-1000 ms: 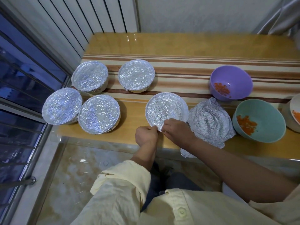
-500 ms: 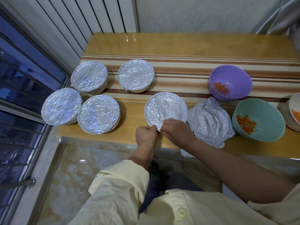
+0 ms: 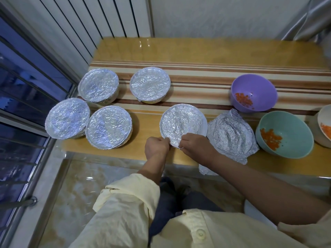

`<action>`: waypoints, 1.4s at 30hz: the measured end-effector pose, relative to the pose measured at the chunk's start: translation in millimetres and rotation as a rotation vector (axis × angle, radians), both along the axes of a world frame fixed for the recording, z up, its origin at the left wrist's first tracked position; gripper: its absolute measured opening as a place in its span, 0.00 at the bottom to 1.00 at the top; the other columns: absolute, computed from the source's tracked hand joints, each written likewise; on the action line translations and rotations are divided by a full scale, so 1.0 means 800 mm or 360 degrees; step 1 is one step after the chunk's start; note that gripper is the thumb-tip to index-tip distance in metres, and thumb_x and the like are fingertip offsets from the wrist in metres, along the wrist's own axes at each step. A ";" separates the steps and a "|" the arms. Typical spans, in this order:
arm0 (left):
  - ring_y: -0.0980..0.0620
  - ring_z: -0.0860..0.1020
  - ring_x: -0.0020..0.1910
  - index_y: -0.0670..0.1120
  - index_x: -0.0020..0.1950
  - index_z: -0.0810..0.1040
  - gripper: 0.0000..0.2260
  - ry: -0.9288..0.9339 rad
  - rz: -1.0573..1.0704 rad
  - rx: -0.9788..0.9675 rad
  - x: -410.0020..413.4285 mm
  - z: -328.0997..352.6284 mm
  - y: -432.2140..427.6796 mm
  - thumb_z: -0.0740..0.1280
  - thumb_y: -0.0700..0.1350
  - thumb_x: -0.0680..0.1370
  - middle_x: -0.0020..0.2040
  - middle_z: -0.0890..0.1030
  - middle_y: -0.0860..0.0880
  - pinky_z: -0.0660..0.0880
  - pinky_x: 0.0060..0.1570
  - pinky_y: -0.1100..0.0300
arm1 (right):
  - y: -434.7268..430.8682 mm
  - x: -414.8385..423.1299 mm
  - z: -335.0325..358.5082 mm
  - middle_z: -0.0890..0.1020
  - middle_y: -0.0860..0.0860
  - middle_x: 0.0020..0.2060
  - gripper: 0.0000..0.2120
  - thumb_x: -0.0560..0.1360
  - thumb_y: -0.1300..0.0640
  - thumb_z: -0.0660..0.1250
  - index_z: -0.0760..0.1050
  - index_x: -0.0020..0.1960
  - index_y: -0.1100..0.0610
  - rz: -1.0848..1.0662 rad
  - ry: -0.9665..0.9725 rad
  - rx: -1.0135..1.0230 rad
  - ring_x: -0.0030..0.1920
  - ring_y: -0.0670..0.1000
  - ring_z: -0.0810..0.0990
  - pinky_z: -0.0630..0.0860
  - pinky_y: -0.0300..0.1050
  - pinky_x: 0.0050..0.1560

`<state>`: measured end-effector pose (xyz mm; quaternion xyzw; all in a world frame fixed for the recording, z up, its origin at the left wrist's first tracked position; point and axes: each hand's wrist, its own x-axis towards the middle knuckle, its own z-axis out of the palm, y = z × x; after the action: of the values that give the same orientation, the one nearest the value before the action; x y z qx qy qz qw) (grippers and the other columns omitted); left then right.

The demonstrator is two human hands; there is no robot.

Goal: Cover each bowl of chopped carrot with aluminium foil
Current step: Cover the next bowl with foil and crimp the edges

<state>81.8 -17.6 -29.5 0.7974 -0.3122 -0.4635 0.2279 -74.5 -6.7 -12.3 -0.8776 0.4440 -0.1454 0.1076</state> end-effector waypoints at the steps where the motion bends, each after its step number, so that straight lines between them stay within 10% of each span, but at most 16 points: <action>1: 0.38 0.84 0.37 0.40 0.30 0.82 0.18 0.0004 0.0022 -0.0014 -0.002 0.001 0.002 0.68 0.56 0.60 0.33 0.83 0.40 0.83 0.44 0.43 | 0.000 0.002 -0.001 0.76 0.50 0.29 0.11 0.59 0.66 0.79 0.77 0.31 0.57 -0.0003 0.0004 -0.0001 0.30 0.52 0.76 0.64 0.37 0.26; 9: 0.40 0.83 0.43 0.40 0.40 0.85 0.13 -0.0105 -0.0021 0.0023 -0.026 0.018 0.022 0.68 0.49 0.75 0.39 0.84 0.40 0.75 0.41 0.57 | 0.002 0.007 -0.004 0.75 0.52 0.29 0.04 0.65 0.64 0.70 0.77 0.33 0.58 -0.0025 -0.0090 0.0043 0.30 0.54 0.76 0.69 0.42 0.24; 28: 0.40 0.82 0.41 0.41 0.37 0.84 0.20 -0.0360 -0.0633 -0.0001 0.030 0.027 0.019 0.61 0.55 0.68 0.37 0.84 0.41 0.76 0.40 0.55 | 0.000 0.015 0.018 0.79 0.49 0.36 0.04 0.71 0.57 0.73 0.82 0.43 0.58 -0.0003 -0.0379 0.0697 0.37 0.45 0.74 0.68 0.41 0.39; 34: 0.40 0.81 0.51 0.41 0.48 0.82 0.21 -0.0531 -0.0499 -0.0046 0.059 0.028 0.008 0.64 0.59 0.78 0.47 0.84 0.42 0.70 0.44 0.56 | -0.031 -0.026 0.010 0.80 0.51 0.40 0.08 0.78 0.56 0.65 0.81 0.48 0.59 -0.1090 -0.1047 0.0226 0.40 0.49 0.76 0.75 0.45 0.41; 38: 0.45 0.76 0.65 0.43 0.70 0.73 0.21 0.0050 -0.0101 -0.0313 0.039 0.015 0.000 0.63 0.53 0.82 0.65 0.79 0.45 0.70 0.67 0.53 | -0.049 -0.028 -0.003 0.79 0.51 0.59 0.14 0.80 0.57 0.62 0.75 0.65 0.57 -0.1267 -0.1428 0.0886 0.57 0.46 0.76 0.71 0.31 0.55; 42: 0.49 0.71 0.72 0.42 0.74 0.71 0.18 0.0552 0.0204 -0.0533 0.014 0.002 -0.011 0.61 0.43 0.84 0.70 0.74 0.48 0.65 0.74 0.52 | -0.051 -0.018 -0.029 0.76 0.49 0.64 0.15 0.81 0.56 0.60 0.73 0.67 0.53 -0.1205 -0.1523 0.1227 0.65 0.50 0.73 0.67 0.51 0.69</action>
<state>93.1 -26.0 -27.6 0.6751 -0.2896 -0.5199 0.4360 -88.8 -47.4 -35.4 -0.4034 0.6415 -0.3742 0.5344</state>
